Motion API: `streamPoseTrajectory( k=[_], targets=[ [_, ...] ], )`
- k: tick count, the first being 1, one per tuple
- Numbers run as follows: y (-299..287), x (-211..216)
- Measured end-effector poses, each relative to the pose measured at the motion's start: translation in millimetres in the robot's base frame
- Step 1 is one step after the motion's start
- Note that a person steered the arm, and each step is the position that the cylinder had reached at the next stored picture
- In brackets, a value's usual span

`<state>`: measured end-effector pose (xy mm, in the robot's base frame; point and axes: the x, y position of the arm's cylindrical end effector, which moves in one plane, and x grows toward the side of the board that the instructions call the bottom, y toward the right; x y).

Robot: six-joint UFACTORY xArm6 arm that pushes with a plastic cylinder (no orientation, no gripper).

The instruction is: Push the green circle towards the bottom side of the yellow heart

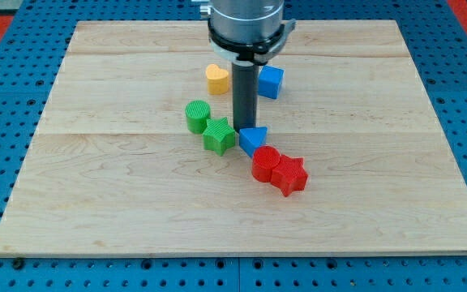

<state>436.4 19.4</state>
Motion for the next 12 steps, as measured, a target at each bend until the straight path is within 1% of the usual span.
streamPoseTrajectory(
  k=[1,3,4,5,6,7,8,11,12],
  targets=[
    [19.0,0.0],
    [36.1,0.0],
    [59.2,2.0],
    [109.3,40.8],
    [129.7,101.2],
    [133.6,152.6],
    [119.2,157.4],
    [7.8,156.1],
    [-16.0,156.1]
  ],
)
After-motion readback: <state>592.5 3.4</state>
